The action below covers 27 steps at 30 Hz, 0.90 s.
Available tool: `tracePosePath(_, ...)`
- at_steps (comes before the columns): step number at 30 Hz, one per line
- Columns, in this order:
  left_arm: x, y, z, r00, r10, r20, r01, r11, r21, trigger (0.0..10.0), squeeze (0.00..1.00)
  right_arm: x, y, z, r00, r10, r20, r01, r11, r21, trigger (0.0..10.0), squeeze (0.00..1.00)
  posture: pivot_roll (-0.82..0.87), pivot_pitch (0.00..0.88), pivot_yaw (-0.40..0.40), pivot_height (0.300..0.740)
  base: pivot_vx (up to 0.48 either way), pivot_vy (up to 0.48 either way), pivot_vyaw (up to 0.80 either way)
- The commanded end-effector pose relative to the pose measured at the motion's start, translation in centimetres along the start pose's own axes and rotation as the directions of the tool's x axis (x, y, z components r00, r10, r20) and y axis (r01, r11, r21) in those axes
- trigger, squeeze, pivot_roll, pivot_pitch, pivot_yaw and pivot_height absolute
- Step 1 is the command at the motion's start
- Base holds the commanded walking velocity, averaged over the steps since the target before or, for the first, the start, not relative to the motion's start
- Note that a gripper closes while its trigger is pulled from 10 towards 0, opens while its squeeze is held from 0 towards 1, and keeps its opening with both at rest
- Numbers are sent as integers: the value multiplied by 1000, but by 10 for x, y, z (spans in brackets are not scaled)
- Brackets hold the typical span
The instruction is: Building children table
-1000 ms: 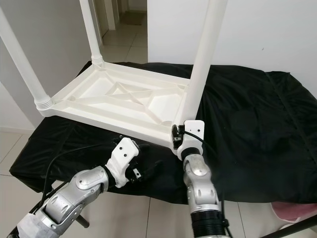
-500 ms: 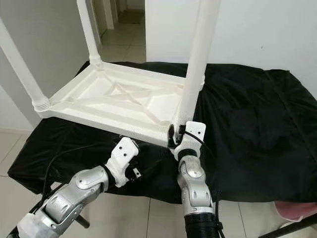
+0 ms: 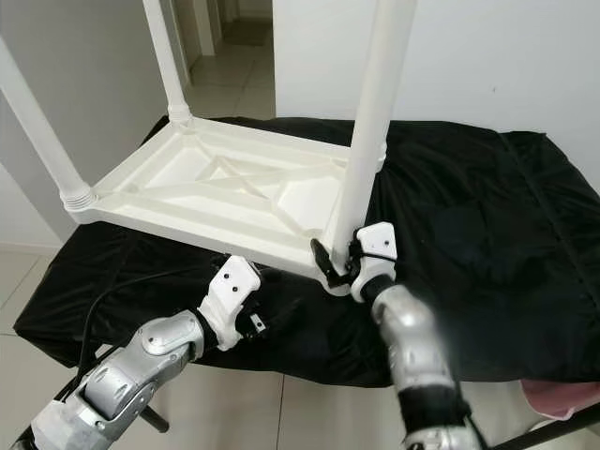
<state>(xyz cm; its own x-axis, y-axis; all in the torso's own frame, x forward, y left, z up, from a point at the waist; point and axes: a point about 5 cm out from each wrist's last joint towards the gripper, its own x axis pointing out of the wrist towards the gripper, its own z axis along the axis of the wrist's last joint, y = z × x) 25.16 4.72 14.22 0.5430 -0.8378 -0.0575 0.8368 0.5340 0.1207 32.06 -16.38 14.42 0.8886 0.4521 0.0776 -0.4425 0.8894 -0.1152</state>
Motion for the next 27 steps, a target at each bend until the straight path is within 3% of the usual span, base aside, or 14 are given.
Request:
tracePosePath(1,-2,-3,0,994,-112,-3,112,994,10,10000,0,2,3,-7,995,93,-35,-94,996,-4,10000,0,-39,0,23,740,0,0,0)
tracePosePath(10,-3,-3,0,995,-100,0,100,995,3,10000,0,3,0,-13,975,210,-78,-213,976,-40,10000,0,-28,0,22,740,0,0,0)
tracePosePath(11,-3,-4,0,995,-104,-3,104,995,3,10000,0,2,-2,-14,972,220,-83,-224,973,-45,6902,0,-31,0,24,740,0,0,0)
tracePosePath(12,-3,-4,0,995,-104,-3,104,995,3,10000,0,2,-2,-14,972,220,-83,-224,973,-45,6902,0,-31,0,24,740,0,0,0)
tracePosePath(13,-4,-4,-1,994,-108,-6,108,994,2,10000,0,1,-5,-16,967,237,-89,-242,969,-52,3216,0,-33,0,26,740,0,0,0)
tracePosePath(14,-4,-4,0,994,-108,-7,108,994,1,10000,0,1,-6,-16,967,240,-91,-245,968,-52,235,0,-37,2,28,740,0,0,0)
tracePosePath(18,-4,-4,0,994,-111,-6,111,994,2,10000,0,-2,-7,-18,964,251,-89,-256,966,-46,0,0,-46,2,32,740,0,0,0)
tracePosePath(21,-1,-4,1,993,-120,-5,120,993,5,10000,0,-7,-9,-19,966,244,-87,-247,969,-23,0,0,-49,8,33,740,0,0,0)
tracePosePath(22,-1,-4,1,993,-122,-4,122,993,5,10000,0,-8,-10,-19,971,226,-80,-227,974,0,3490,0,-51,6,30,740,0,0,0)
tracePosePath(23,0,-4,1,992,-122,-3,122,992,5,10000,0,-10,-10,-19,974,213,-75,-213,977,16,3490,0,-51,6,30,740,0,0,0)
tracePosePath(24,0,-3,2,992,-122,-3,123,992,6,10000,0,-11,-10,-19,978,198,-72,-196,980,31,10000,0,-51,6,30,740,0,0,0)
tracePosePath(27,0,-3,2,992,-123,-2,123,992,7,10000,0,-13,-8,-20,983,173,-64,-169,984,61,10000,0,-56,9,30,740,0,0,0)
